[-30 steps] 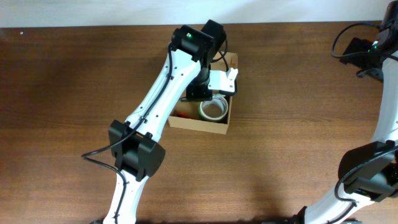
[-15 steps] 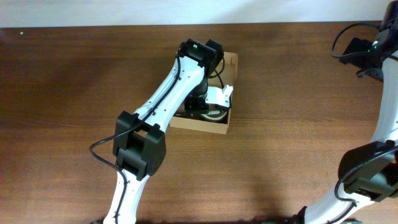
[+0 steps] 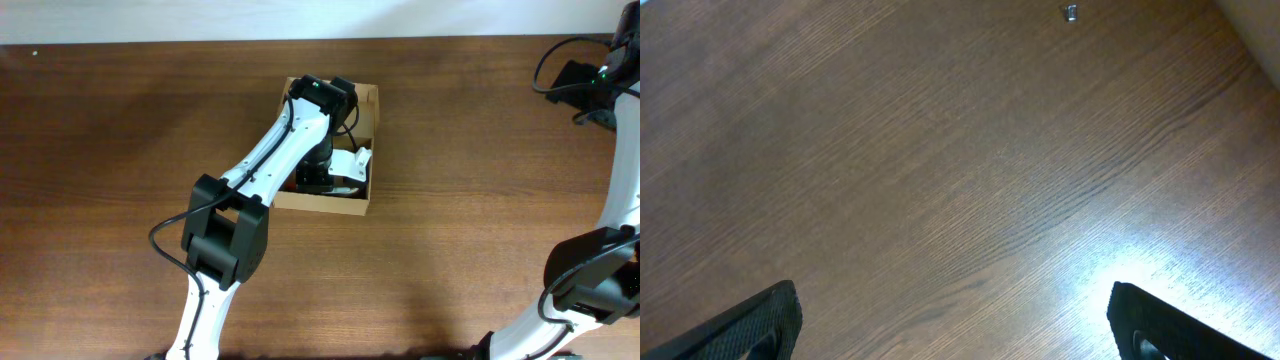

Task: Pack container
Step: 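Lower the black marker into the box, release, and withdraw left arm, then bring both grippers to the box's left and right sides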

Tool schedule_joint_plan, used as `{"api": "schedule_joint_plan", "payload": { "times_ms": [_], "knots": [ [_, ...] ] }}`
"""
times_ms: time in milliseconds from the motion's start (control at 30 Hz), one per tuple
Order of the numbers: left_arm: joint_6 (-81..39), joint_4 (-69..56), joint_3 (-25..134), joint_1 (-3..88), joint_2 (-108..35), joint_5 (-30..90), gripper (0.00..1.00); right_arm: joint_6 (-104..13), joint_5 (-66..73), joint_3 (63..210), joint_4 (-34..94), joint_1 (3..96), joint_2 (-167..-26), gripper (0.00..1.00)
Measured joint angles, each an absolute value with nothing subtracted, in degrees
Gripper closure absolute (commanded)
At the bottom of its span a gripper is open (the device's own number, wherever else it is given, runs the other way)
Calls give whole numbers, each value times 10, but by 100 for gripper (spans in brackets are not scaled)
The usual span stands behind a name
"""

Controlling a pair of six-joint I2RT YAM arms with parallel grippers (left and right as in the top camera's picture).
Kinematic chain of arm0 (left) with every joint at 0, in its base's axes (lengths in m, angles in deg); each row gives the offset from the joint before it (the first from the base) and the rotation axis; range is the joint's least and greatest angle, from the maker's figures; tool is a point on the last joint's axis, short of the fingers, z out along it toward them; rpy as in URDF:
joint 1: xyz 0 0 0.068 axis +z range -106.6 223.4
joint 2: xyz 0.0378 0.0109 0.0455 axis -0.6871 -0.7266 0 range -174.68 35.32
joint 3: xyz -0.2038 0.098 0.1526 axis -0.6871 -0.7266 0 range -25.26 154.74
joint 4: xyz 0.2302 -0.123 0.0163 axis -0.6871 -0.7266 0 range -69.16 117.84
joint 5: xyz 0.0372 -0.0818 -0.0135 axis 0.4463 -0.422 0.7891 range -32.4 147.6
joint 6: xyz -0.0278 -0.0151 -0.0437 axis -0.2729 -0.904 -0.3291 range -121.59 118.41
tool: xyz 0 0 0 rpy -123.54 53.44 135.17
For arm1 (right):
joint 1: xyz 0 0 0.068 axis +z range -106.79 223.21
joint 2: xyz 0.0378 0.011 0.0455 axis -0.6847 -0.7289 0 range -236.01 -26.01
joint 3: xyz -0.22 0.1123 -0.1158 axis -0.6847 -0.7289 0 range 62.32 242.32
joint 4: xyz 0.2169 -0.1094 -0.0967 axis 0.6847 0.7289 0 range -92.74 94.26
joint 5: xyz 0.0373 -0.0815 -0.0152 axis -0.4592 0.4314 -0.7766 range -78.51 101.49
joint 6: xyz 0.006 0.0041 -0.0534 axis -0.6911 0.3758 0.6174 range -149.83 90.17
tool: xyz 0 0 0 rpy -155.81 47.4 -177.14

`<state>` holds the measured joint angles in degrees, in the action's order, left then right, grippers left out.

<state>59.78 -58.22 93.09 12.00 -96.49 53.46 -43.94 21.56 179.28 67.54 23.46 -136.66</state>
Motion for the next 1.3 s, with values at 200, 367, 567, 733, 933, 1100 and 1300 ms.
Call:
{"api": "schedule_joint_plan", "payload": {
  "times_ms": [200,367,567,733,933,1100,1300],
  "knots": [
    [602,-580,930,120,-965,534,0,-440,216,1793,675,235,-1367,1],
    [600,-576,928,120,-965,541,0,-440,216,1793,675,235,-1367,1],
    [558,-539,926,122,-960,558,0,-439,216,1793,675,235,-1367,1],
    [512,-502,918,136,-902,561,0,-440,216,1793,675,235,-1367,1],
    [435,-436,920,178,-757,582,0,-439,216,1793,675,235,-1367,1],
    [360,-413,948,231,-654,610,1,-439,216,1793,675,235,-1367,1],
    [215,-413,968,311,-613,686,18,-439,180,1793,675,235,-1367,1]
  ]
}}
